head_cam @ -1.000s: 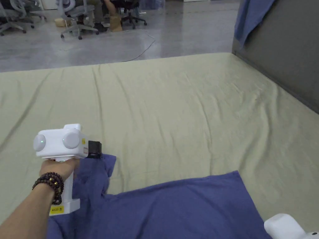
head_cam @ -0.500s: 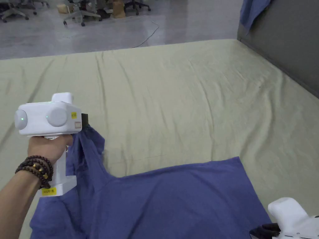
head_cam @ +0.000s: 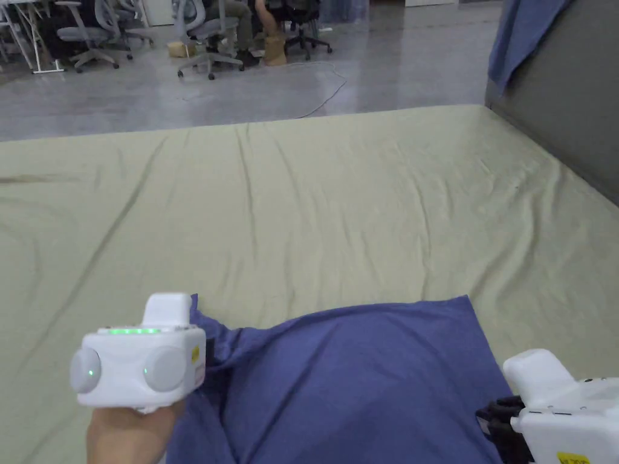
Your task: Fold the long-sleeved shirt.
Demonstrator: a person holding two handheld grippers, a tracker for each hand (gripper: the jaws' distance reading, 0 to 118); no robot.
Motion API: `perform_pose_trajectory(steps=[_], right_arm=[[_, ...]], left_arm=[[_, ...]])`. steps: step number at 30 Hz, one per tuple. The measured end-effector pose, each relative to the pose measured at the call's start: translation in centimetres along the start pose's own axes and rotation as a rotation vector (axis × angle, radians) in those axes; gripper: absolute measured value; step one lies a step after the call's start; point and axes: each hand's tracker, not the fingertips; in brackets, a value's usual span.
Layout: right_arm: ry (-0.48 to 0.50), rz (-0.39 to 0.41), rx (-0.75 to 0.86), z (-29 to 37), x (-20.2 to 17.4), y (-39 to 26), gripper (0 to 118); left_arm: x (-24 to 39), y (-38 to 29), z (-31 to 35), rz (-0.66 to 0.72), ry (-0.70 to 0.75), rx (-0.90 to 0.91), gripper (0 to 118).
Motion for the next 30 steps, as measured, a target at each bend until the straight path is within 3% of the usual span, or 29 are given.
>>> perform_pose_trajectory(steps=[4,6,8,9,10,11,12,16,17,18,19,20,28,29,30], right_arm=[[0.0,0.005,0.001,1.0,-0.9,-0.8,0],[-0.001,0.008,0.007,1.6,-1.3,-1.0,0],[-0.002,0.007,0.012,2.1,-1.6,-1.3,0],[-0.004,0.008,0.014,2.3,-1.7,-1.4,0],[-0.009,0.006,0.017,2.4,-1.8,-1.5,0],[-0.012,0.003,0.021,2.6,-1.9,-1.5,0],[-0.018,-0.007,0.03,2.7,-2.0,-1.6,0],[-0.021,-0.031,0.047,2.8,-1.9,-1.4,0],[-0.022,-0.035,0.048,2.7,-1.9,-1.3,0],[-0.023,-0.035,0.048,2.6,-1.9,-1.2,0],[-0.021,-0.034,0.048,2.5,-1.8,-1.1,0],[-0.02,-0.032,0.047,2.4,-1.8,-1.0,0],[-0.024,0.022,0.007,1.0,-1.5,-0.1,0],[-0.022,0.02,0.002,0.8,-1.4,-0.1,0],[-0.022,0.015,-0.006,0.6,-1.4,-0.1,0]], left_arm=[[0.6,-5.3,-4.3,-0.006,0.02,-0.173,6],[0.8,-5.7,-4.4,-0.016,0.02,-0.077,6],[1.1,-5.0,-3.9,-0.043,0.027,-0.1,12],[0.9,-4.4,-3.4,-0.04,0.023,-0.103,28],[0.5,-4.1,-2.5,-0.013,-0.022,-0.088,72],[0.1,-3.9,-1.7,0.014,-0.05,-0.061,104],[-0.2,-3.7,-0.1,0.03,-0.071,-0.041,118],[-1.4,-3.6,5.0,0.004,-0.097,0.076,117],[-1.7,-3.5,6.1,-0.001,-0.095,0.067,110],[-2.1,-3.4,6.9,0.002,-0.095,0.069,86],[-2.5,-3.4,7.7,0.009,-0.096,0.088,21],[-2.6,-3.2,8.1,0.011,-0.1,0.111,0],[-6.1,3.9,2.4,0.042,-0.082,0.097,3],[-6.4,4.9,1.0,0.037,-0.066,0.087,28],[-6.9,5.9,-0.7,0.033,-0.064,0.067,72]])
